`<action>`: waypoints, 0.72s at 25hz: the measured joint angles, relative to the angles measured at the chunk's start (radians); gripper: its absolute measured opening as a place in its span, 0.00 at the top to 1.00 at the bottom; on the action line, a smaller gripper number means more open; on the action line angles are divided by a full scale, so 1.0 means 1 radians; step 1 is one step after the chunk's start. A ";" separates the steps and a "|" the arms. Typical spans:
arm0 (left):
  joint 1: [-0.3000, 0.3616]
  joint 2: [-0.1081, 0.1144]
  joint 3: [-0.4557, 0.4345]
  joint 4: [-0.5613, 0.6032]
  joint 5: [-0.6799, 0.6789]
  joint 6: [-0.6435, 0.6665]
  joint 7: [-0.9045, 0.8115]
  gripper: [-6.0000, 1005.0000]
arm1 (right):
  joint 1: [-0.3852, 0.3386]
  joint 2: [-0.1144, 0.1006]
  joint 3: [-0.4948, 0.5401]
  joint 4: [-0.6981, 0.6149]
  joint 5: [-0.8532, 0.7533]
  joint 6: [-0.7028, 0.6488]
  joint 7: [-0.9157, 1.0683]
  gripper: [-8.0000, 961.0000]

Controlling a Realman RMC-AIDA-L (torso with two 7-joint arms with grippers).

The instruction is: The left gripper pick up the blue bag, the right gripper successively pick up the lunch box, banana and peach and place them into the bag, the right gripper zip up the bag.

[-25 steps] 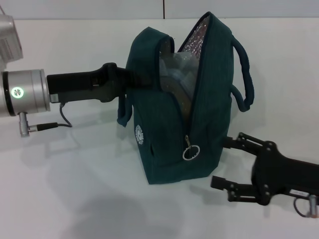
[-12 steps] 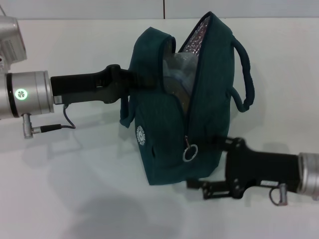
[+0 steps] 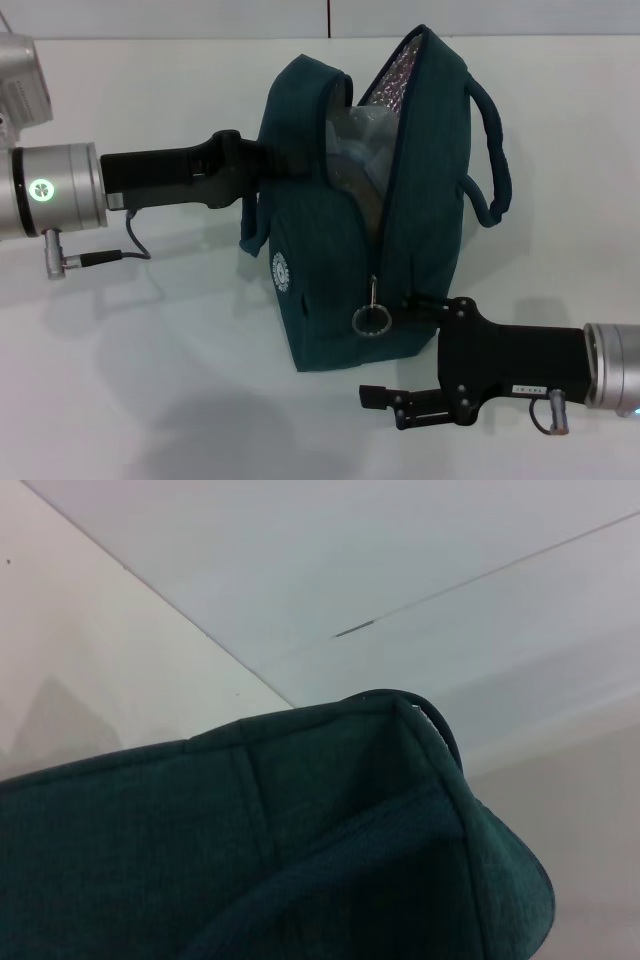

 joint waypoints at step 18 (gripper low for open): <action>0.009 -0.002 -0.001 0.000 0.000 0.000 0.003 0.97 | -0.013 0.000 -0.022 -0.026 0.041 0.022 -0.001 0.30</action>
